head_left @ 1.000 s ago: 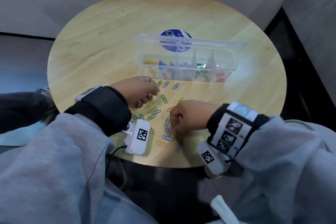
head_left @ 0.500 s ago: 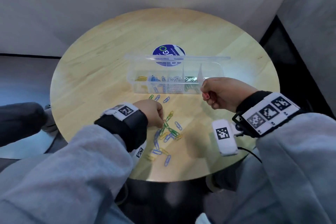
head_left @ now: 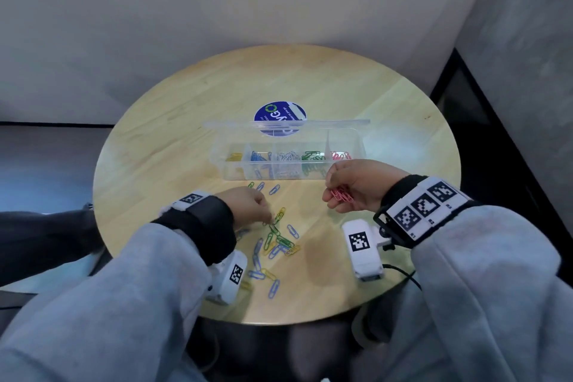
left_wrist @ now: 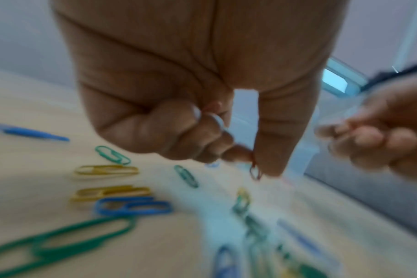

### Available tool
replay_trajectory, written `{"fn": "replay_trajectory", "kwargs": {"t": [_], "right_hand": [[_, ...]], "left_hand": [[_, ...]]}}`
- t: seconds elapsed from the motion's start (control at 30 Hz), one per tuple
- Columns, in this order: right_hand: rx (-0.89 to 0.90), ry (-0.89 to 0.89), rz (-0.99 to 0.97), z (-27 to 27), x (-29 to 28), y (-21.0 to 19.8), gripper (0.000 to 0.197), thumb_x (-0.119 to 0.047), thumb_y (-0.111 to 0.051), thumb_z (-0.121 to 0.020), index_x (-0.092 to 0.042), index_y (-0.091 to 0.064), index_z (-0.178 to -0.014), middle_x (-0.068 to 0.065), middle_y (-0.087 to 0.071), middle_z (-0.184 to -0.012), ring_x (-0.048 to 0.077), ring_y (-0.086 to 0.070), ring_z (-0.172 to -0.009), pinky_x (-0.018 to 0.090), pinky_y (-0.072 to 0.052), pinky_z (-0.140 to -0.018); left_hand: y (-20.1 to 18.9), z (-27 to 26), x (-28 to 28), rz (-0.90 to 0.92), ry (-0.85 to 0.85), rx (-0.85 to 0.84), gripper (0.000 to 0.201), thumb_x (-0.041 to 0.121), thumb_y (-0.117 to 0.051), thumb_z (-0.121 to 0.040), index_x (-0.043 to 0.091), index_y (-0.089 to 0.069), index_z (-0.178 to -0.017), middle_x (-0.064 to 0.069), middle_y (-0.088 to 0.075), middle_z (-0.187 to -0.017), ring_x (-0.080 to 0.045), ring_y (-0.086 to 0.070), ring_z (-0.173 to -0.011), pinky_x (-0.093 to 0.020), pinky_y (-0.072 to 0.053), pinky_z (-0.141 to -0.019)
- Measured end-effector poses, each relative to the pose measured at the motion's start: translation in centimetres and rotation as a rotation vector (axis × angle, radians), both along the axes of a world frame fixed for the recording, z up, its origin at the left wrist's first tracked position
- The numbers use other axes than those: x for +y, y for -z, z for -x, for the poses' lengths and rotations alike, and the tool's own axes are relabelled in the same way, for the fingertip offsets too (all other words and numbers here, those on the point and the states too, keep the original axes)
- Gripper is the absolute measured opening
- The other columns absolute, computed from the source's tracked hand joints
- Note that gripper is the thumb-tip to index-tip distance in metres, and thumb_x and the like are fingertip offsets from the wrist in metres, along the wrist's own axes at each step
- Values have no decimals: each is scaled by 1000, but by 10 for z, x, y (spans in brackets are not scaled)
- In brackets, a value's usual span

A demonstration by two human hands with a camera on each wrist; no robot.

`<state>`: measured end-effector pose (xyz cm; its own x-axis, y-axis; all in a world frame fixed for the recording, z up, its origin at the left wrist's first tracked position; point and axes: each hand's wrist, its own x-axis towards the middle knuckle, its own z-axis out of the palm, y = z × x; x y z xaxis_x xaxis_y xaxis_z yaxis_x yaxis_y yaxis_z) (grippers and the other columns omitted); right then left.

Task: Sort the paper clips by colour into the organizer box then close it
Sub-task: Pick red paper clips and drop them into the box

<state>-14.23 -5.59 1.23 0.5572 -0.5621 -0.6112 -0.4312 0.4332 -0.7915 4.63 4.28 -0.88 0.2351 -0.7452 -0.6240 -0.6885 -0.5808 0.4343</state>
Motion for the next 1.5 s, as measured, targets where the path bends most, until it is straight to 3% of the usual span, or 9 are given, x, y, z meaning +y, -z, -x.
{"fn": "replay_trajectory", "kwargs": {"t": [0.2,0.57,0.8,1.03,1.13,1.2,1.3,1.4,1.5], "right_hand": [[-237,147,-72,4,-4,-11,16,-1,-37,-94,-3,-51,-86,12,-51,-75,18,-54,-61,20,-53,-50],[-299,369,-75,24,-29,-20,40,18,-22,-81,5,-57,-95,21,-56,-95,26,-61,-81,24,-58,-68],[-407,512,-150,21,-47,-8,21,9,-34,-89,3,-51,-100,18,-46,-100,25,-49,-86,27,-46,-72],[-524,545,-229,24,-61,-8,23,7,-35,-81,-12,-42,-94,10,-39,-84,21,-44,-76,24,-47,-68],[-524,533,-231,25,-58,-10,24,6,-30,-88,-7,-41,-105,14,-43,-102,28,-50,-115,24,-47,-76],[-524,524,-213,25,-55,-10,31,6,-31,-89,-3,-44,-115,18,-44,-122,32,-38,-133,27,-46,-83],[-463,488,-158,26,-54,-11,35,4,-35,-89,4,-49,-121,26,-47,-133,31,-49,-124,31,-44,-95],[-360,347,-45,25,-50,-17,21,1,-39,-88,0,-57,-100,17,-59,-98,24,-61,-87,29,-51,-81],[-211,181,87,20,-42,-22,19,0,-40,-90,-3,-58,-86,11,-57,-80,19,-55,-68,26,-49,-67]], "left_hand": [[-32,3,-5,178,-381,432,28,0,-42,-90,13,-41,-65,-6,-44,-66,-13,-34,-51,-14,-28,-39],[-52,33,-48,286,-524,696,28,-1,-38,-88,12,-40,-63,-7,-47,-64,-7,-44,-34,-12,-28,-37],[-44,59,-88,253,-541,900,11,3,-46,-92,9,-55,-88,-11,-57,-81,-17,-58,-69,-17,-52,-54],[-39,69,-107,290,-619,1065,11,-3,-43,-88,5,-51,-87,-10,-53,-83,-18,-55,-74,-18,-55,-56],[-34,73,-111,289,-625,1088,13,-2,-42,-89,9,-48,-84,-6,-49,-81,-14,-54,-74,-17,-53,-61],[-33,74,-111,295,-633,1091,12,0,-43,-89,9,-49,-84,-6,-50,-87,-15,-54,-85,-21,-50,-79],[-33,74,-106,323,-613,1088,17,4,-57,-71,9,-52,-87,-8,-52,-94,-15,-55,-93,-23,-46,-87],[-38,65,-98,343,-542,954,14,4,-58,-80,11,-56,-92,-5,-56,-95,-13,-58,-85,-19,-52,-72],[-43,45,-80,364,-356,604,19,4,-48,-91,19,-58,-95,0,-61,-87,-11,-60,-74,-20,-50,-63]]}}
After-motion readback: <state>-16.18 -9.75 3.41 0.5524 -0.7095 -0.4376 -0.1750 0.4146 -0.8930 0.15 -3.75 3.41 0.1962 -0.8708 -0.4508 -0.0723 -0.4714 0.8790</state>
